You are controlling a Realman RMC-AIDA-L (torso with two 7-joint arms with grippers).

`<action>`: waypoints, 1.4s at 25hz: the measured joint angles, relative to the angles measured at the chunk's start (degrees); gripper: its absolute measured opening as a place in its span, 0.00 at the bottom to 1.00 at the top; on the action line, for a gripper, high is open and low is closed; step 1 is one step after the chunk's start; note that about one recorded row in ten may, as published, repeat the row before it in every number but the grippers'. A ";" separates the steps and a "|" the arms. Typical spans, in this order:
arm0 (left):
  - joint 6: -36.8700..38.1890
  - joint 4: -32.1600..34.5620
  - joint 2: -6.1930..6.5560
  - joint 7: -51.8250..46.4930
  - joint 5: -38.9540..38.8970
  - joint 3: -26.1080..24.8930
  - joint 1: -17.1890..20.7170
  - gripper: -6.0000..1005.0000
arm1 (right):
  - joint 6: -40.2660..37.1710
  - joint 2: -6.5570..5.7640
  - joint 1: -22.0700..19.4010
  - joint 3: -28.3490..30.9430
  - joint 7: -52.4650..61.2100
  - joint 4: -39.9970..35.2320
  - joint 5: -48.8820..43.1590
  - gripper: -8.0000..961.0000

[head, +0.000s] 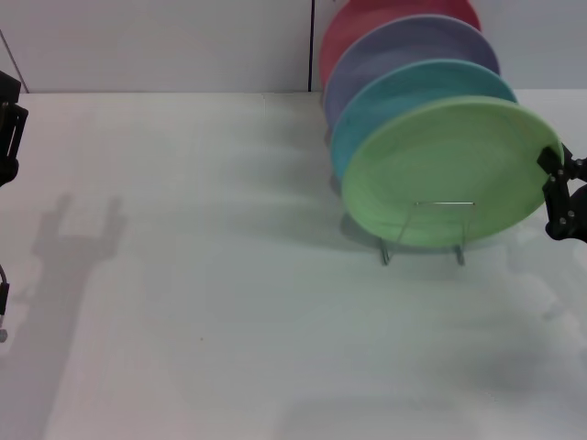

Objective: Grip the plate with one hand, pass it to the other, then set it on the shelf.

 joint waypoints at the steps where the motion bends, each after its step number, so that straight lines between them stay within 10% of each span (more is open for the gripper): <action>1: 0.03 0.00 0.00 0.00 0.00 0.00 0.00 0.77 | 0.04 0.05 0.00 -0.03 0.00 -0.04 -0.01 0.04; 16: 0.67 0.03 0.00 -0.03 0.07 0.56 0.37 0.77 | -1.04 0.50 -0.25 -0.04 -1.46 0.02 -0.06 0.19; 21: 0.76 0.20 0.00 -0.03 0.07 0.53 0.52 0.77 | -12.77 0.19 -2.50 0.49 4.42 0.31 0.10 0.20; 26: 0.77 0.56 0.00 -0.03 0.07 0.28 0.50 0.77 | -30.41 -0.42 -7.57 10.13 13.94 0.20 3.38 0.22; 35: 1.16 5.51 0.00 4.09 0.08 -1.08 -0.28 0.77 | -25.64 -2.13 -8.13 18.37 24.76 -8.75 21.83 0.24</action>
